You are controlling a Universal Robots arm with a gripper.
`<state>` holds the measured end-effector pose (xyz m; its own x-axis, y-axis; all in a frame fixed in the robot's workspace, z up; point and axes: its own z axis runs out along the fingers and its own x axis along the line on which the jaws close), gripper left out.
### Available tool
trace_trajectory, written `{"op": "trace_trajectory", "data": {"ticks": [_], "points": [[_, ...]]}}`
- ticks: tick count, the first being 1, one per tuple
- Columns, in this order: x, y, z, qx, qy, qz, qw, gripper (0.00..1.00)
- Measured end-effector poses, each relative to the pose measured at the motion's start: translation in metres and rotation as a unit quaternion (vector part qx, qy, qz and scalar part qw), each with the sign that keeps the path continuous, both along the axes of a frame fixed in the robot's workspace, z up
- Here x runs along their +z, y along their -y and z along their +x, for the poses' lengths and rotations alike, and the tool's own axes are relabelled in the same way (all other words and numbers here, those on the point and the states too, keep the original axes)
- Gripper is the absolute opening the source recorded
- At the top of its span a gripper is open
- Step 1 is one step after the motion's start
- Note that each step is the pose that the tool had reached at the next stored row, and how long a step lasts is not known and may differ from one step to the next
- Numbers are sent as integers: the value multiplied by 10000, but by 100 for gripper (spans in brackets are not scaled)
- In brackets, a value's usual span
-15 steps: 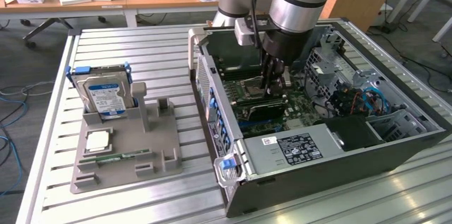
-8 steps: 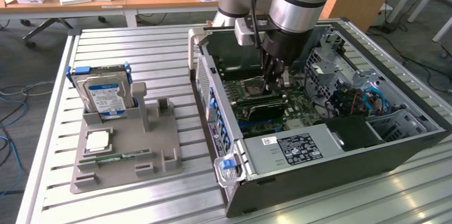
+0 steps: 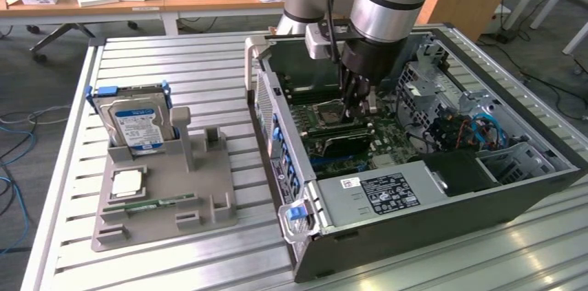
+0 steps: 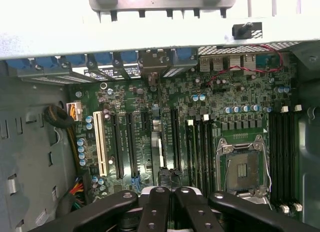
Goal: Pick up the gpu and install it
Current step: 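Press down on the gpu until it lock into place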
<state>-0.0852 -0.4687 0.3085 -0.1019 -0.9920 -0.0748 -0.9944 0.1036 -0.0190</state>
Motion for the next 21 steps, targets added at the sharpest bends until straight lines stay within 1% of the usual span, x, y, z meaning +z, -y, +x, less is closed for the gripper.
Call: {"op": "trace_trajectory", "data": {"ticks": [3,6,8,10,14,15,16,17,18,21], "points": [[-11,-4,-11,83,0,1,10000,11],[-17,-20,-42,113,1,0,9999,11],[-25,-28,-75,112,0,-8,9999,11],[-29,-29,-81,112,-1,-18,9999,11],[-30,-29,-81,113,0,-19,9999,11],[-34,-30,-79,114,-8,-19,9999,11],[-37,-30,-79,113,-26,-18,9999,11],[-41,-29,-79,113,-50,-19,9999,11],[-42,-29,-80,112,-62,-20,9999,11],[-42,-29,-80,112,-64,-20,9999,11]]}}
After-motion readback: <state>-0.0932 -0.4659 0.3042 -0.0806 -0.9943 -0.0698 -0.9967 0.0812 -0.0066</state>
